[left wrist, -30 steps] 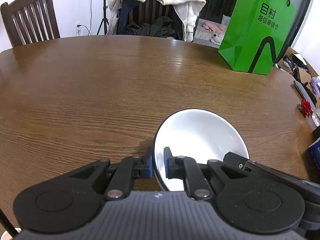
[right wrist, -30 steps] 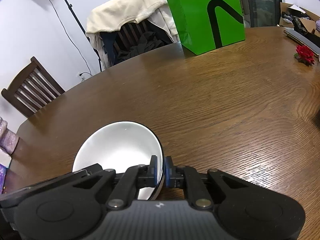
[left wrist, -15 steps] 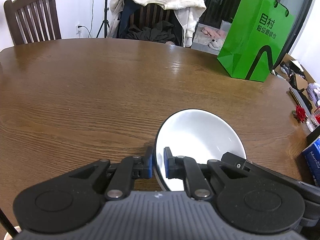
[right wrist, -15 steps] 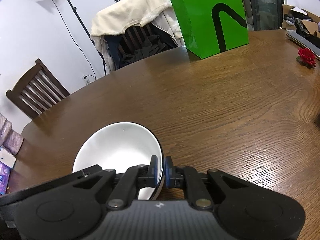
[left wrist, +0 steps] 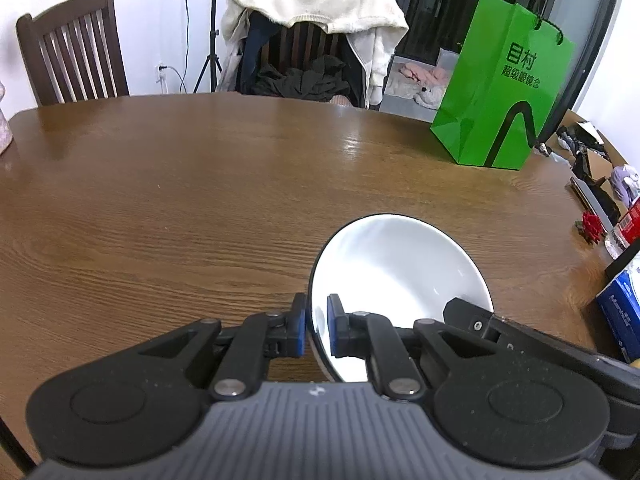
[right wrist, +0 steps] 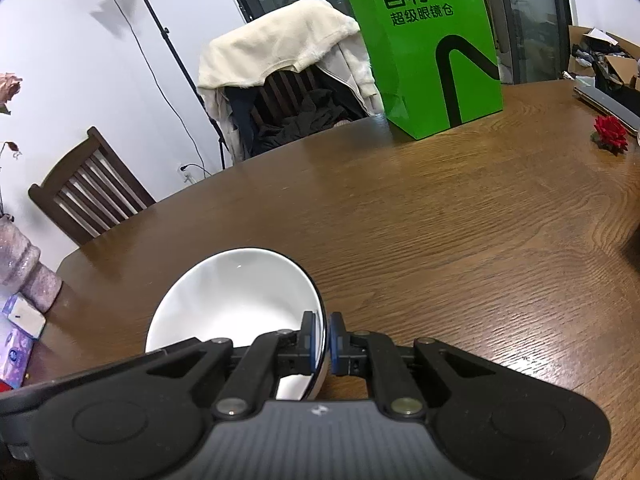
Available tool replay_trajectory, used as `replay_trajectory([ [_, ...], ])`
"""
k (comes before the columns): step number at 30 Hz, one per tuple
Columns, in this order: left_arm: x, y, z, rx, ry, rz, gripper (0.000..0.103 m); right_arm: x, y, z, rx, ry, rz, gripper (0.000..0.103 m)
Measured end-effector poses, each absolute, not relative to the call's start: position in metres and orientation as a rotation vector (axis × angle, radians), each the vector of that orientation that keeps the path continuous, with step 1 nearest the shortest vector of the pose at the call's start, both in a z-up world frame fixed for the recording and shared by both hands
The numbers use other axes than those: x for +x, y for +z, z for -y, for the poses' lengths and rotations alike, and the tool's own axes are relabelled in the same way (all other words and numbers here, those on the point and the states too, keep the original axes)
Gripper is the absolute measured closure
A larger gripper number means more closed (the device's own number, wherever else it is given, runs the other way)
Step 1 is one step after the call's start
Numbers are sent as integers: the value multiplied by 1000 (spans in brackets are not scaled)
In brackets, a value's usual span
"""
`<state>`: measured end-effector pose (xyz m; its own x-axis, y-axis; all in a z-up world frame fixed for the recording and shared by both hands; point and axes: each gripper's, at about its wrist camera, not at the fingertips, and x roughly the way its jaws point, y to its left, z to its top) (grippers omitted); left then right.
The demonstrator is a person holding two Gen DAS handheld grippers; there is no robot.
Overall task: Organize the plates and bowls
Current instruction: 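Lift the white bowl with both tools and carry it toward the blue bowl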
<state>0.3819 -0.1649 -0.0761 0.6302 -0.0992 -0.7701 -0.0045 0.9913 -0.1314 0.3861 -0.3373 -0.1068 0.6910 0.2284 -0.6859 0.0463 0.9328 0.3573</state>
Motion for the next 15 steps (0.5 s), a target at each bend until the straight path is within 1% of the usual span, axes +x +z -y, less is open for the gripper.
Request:
replay_trajectory([
  [15,351,-52,135,-153,-48,-854,92,362,-87,316,352,128,-787,97],
])
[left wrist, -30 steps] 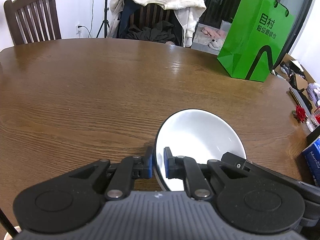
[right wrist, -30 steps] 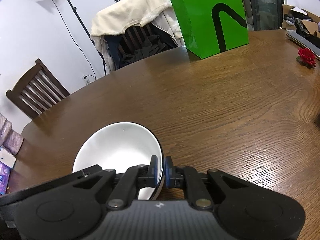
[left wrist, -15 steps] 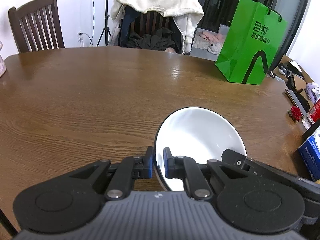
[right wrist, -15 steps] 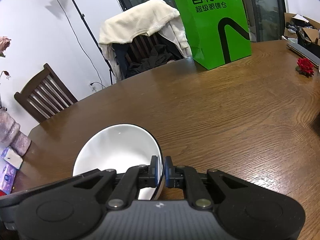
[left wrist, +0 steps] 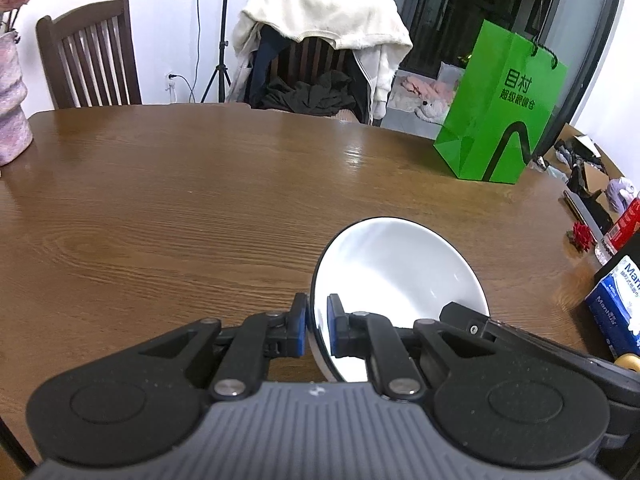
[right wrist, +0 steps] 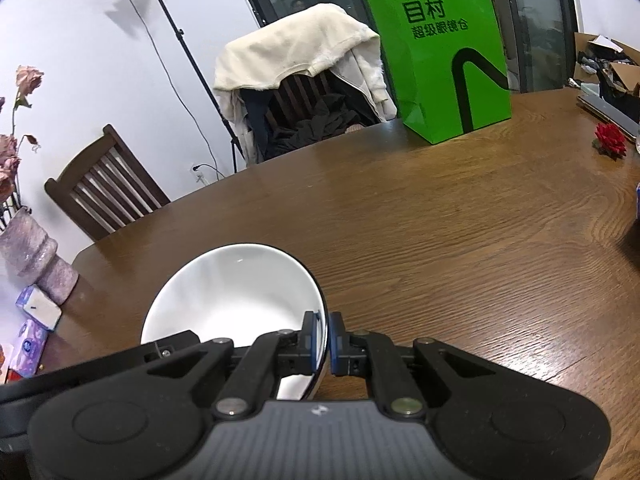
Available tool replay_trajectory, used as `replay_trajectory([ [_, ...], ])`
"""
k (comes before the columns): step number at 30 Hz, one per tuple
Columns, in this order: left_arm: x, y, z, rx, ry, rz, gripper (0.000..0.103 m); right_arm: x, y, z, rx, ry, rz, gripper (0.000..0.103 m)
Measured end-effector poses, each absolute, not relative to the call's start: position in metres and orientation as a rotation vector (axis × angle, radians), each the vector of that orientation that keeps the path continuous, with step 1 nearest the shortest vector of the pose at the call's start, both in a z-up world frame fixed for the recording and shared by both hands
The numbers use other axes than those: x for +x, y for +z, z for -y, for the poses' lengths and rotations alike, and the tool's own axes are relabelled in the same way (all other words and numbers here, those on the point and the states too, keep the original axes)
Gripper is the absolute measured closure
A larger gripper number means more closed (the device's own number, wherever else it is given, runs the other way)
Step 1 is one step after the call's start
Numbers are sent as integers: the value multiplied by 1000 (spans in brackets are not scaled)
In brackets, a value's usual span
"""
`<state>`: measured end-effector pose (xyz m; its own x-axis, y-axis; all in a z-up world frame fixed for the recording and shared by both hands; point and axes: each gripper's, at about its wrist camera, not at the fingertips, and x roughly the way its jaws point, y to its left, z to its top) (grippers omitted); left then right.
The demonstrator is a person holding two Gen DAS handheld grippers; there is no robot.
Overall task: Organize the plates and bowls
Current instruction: 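Lift the white bowl with both tools and carry it toward the blue bowl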
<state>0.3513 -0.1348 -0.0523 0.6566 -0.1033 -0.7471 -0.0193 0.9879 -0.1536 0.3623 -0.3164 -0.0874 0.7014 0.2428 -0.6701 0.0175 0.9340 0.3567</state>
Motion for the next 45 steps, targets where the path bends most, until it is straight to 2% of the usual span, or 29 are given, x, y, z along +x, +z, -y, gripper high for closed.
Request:
replay_trajectory([
  [45,268,-20,4,-263,126,-794,92,309,-49,185,229,313,-757,97],
])
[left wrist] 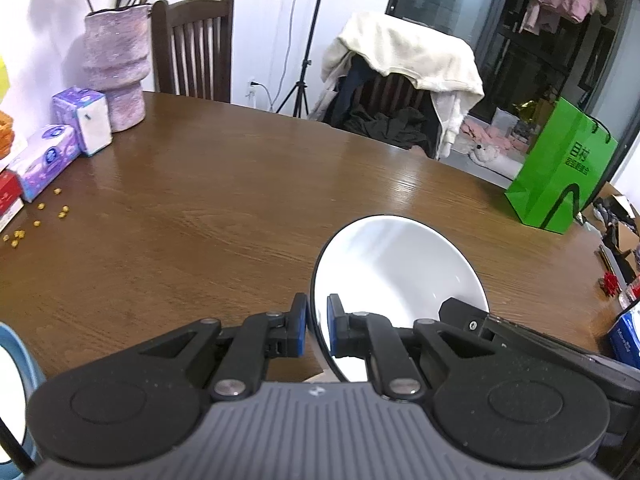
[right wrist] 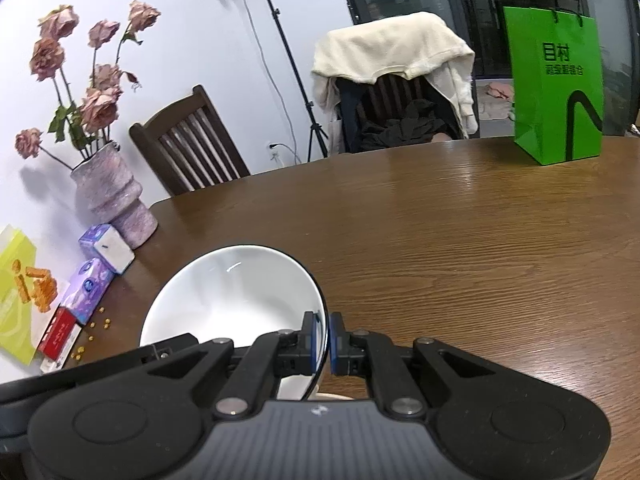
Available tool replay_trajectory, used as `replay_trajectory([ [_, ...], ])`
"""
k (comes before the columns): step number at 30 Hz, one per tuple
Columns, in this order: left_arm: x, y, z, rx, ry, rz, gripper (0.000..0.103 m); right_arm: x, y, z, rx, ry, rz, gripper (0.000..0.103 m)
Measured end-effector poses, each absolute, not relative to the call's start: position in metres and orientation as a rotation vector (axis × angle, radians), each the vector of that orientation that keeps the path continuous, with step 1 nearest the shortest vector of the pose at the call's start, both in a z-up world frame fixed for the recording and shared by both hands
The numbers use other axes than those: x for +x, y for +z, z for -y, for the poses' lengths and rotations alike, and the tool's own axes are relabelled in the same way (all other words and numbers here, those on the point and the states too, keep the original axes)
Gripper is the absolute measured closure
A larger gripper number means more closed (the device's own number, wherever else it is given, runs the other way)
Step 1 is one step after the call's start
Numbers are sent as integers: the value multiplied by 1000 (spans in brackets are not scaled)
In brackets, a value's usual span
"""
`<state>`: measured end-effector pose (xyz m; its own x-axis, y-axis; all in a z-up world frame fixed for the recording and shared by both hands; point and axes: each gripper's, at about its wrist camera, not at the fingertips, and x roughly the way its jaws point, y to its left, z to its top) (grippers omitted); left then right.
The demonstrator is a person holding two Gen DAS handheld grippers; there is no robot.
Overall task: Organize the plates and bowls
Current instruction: 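Lift the white bowl with both tools and carry it toward the blue bowl, then lower the white bowl into the blue bowl with both tools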
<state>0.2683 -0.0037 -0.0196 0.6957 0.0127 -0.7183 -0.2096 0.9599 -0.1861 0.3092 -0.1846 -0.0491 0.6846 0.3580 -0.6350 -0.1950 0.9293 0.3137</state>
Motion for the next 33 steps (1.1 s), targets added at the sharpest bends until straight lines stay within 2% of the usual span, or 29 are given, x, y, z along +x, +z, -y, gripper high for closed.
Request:
replay_trajectory([
  [33,198,-5,-92,-359,276,-751,92,263,-34,86,158,494,-755,97],
])
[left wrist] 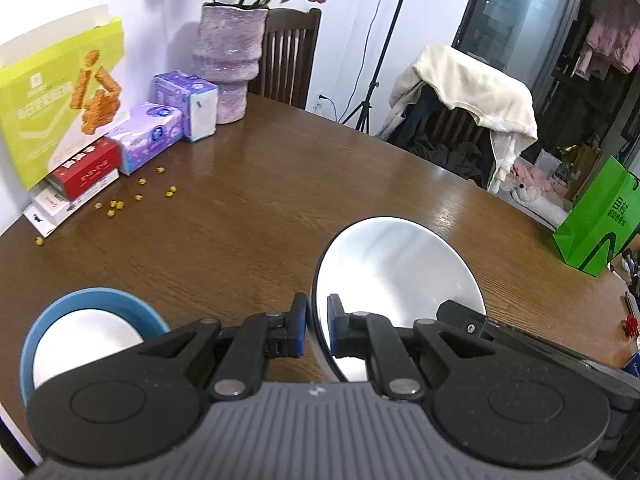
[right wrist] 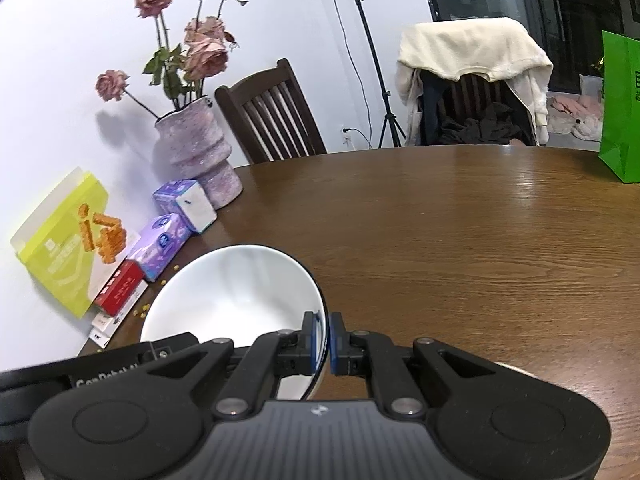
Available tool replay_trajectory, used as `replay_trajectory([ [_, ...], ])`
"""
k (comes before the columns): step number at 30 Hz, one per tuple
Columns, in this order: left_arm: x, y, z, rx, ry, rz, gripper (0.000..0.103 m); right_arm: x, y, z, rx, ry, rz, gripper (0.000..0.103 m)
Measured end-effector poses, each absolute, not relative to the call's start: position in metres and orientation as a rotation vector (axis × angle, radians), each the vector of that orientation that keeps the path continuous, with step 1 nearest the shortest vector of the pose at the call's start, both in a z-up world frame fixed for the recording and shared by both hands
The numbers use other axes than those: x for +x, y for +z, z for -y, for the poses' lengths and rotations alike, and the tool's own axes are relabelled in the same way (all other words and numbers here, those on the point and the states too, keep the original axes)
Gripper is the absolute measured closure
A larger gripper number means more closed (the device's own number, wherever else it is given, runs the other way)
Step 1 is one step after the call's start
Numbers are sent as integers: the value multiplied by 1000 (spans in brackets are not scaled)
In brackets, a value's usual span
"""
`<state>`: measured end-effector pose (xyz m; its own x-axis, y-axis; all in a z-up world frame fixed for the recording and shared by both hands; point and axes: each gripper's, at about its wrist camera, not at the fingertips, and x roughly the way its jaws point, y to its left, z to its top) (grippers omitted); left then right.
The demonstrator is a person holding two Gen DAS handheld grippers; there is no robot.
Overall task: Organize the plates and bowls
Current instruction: 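Lower the white bowl into the blue bowl with both tools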
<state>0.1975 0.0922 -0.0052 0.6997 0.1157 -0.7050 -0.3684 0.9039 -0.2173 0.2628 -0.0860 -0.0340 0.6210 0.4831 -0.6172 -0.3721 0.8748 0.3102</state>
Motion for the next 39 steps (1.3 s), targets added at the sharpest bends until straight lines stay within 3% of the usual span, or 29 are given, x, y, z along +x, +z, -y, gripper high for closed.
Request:
replay_trajectory([
  [39,116,-10,-205,-439,364,-748,92,191,-27,-31,41,610,-747,97],
])
